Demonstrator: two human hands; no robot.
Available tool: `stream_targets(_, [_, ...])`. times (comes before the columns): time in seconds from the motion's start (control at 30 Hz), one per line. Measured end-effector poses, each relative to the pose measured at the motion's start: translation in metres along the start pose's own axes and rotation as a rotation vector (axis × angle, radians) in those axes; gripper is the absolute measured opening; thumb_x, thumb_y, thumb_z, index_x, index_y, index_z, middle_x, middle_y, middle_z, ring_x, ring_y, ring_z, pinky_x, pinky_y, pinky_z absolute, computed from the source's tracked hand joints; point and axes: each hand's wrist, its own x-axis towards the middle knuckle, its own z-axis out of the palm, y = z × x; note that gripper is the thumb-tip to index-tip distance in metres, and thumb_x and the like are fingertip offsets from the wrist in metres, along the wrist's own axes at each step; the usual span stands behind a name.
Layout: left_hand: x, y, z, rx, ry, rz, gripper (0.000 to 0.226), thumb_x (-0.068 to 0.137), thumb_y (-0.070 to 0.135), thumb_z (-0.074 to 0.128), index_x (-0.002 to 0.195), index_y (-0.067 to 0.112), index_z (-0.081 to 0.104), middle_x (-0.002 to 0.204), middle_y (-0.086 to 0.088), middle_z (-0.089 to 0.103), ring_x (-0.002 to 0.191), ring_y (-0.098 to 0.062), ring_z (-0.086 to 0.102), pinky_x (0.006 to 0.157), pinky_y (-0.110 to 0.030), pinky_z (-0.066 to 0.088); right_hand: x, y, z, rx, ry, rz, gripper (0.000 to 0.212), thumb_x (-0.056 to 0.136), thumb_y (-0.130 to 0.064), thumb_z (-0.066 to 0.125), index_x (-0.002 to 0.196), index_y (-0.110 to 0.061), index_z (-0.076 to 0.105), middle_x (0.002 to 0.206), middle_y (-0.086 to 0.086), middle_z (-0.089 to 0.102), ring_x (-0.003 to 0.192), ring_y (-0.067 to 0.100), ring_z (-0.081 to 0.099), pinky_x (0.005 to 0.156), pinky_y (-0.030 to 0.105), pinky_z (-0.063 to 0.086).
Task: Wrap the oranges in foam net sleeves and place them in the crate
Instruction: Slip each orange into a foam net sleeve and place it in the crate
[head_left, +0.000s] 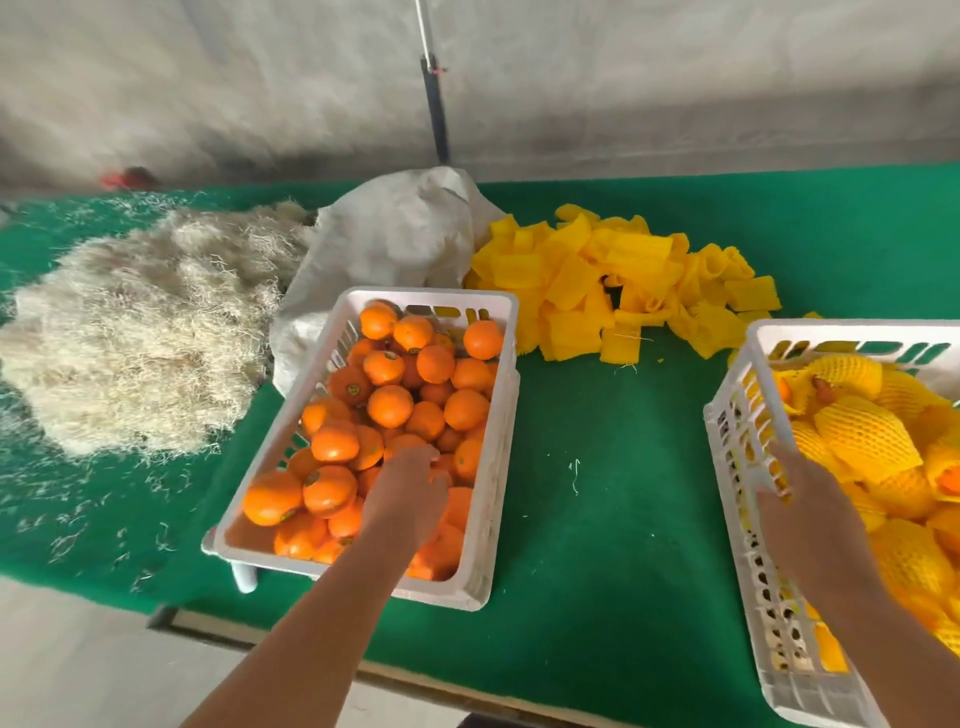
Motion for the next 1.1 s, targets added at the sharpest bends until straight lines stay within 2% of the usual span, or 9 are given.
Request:
stream_targets(0.13, [0.038, -0.022, -0.019, 0.298, 0.09, 0.114, 0.039, 0.103, 0.03, 0.059, 0.141, 0.02, 0.057, 0.149, -0.006, 0.049, 0.141, -0.029, 0.042, 0.108, -0.046, 0.046, 0.004, 0.005, 0.004, -0.071, -0.005, 0.034, 0.045, 0.105, -0.023, 0.056, 0.15, -0.02, 0.053, 0.152, 0.016, 0.052, 0.137, 0.042, 0.051, 0.106, 0.057, 0.048])
stream_targets(0.33, [0.089, -0.036, -0.055, 0.385, 0.159, 0.103, 0.054, 0.101, 0.042, 0.065, 0.146, 0.017, 0.047, 0.149, -0.01, 0.044, 0.141, -0.034, 0.038, 0.111, -0.05, 0.043, 0.031, 0.066, 0.027, -0.155, 0.05, 0.161, 0.056, 0.09, -0.081, 0.036, 0.139, -0.056, 0.048, 0.146, -0.002, 0.054, 0.12, 0.032, 0.061, 0.086, 0.053, 0.06])
stream_targets(0.4, [0.105, -0.035, -0.069, 0.421, 0.066, 0.023, 0.068, 0.096, 0.049, 0.071, 0.148, 0.017, 0.043, 0.153, -0.013, 0.042, 0.144, -0.035, 0.037, 0.113, -0.052, 0.042, 0.043, 0.095, 0.038, -0.102, 0.029, 0.179, 0.056, 0.08, -0.098, 0.026, 0.128, -0.075, 0.044, 0.145, -0.012, 0.05, 0.116, 0.028, 0.063, 0.076, 0.047, 0.062])
stream_targets(0.5, [0.114, -0.045, -0.086, 0.389, -0.158, -0.116, 0.101, 0.083, 0.05, 0.086, 0.159, 0.017, 0.029, 0.169, -0.018, 0.022, 0.157, -0.039, 0.021, 0.115, -0.058, 0.04, 0.047, 0.114, 0.046, -0.018, 0.081, 0.173, 0.057, 0.073, -0.105, 0.023, 0.122, -0.082, 0.041, 0.142, -0.021, 0.046, 0.116, 0.026, 0.065, 0.069, 0.05, 0.065])
stream_targets(0.6, [0.106, -0.059, -0.084, 0.461, -0.142, -0.101, 0.078, 0.089, 0.031, 0.077, 0.154, 0.022, 0.035, 0.169, -0.019, 0.017, 0.156, -0.041, 0.016, 0.11, -0.061, 0.043, 0.036, 0.084, 0.04, -0.088, 0.096, 0.145, 0.05, 0.076, -0.103, 0.022, 0.12, -0.085, 0.039, 0.142, -0.011, 0.056, 0.116, 0.027, 0.066, 0.086, 0.055, 0.062])
stream_targets(0.7, [0.094, -0.068, -0.079, 0.454, -0.093, -0.085, 0.051, 0.092, 0.018, 0.063, 0.139, 0.022, 0.046, 0.155, -0.017, 0.029, 0.144, -0.04, 0.029, 0.1, -0.059, 0.049, 0.011, 0.021, 0.019, -0.155, 0.113, 0.137, 0.062, 0.084, -0.095, 0.027, 0.131, -0.064, 0.051, 0.146, -0.001, 0.059, 0.127, 0.032, 0.061, 0.096, 0.055, 0.058])
stream_targets(0.9, [0.084, -0.072, -0.078, 0.331, -0.043, -0.074, 0.022, 0.091, 0.019, 0.068, 0.112, 0.014, 0.064, 0.124, -0.018, 0.045, 0.12, -0.042, 0.042, 0.096, -0.058, 0.047, 0.001, -0.039, 0.013, -0.241, 0.194, 0.073, 0.051, 0.099, -0.049, 0.064, 0.146, -0.031, 0.059, 0.171, 0.002, 0.026, 0.157, 0.033, 0.025, 0.12, 0.063, 0.032])
stream_targets(1.0, [0.087, -0.052, -0.088, 0.033, 0.049, -0.091, 0.027, 0.083, 0.029, 0.077, 0.107, 0.027, 0.064, 0.109, -0.011, 0.057, 0.099, -0.036, 0.055, 0.087, -0.051, 0.05, 0.029, -0.051, 0.028, -0.221, 0.248, -0.148, 0.04, 0.098, -0.032, 0.071, 0.136, -0.02, 0.068, 0.165, 0.009, 0.04, 0.154, 0.031, 0.032, 0.124, 0.057, 0.03])
stream_targets(1.1, [0.087, -0.006, -0.085, -0.516, 0.044, -0.1, 0.015, 0.101, 0.026, 0.059, 0.101, 0.034, 0.071, 0.101, -0.004, 0.069, 0.086, -0.026, 0.065, 0.071, -0.047, 0.057, 0.073, -0.074, 0.052, -0.163, 0.104, -0.199, 0.037, 0.101, -0.032, 0.066, 0.134, -0.016, 0.071, 0.157, 0.01, 0.052, 0.148, 0.028, 0.043, 0.123, 0.044, 0.03])
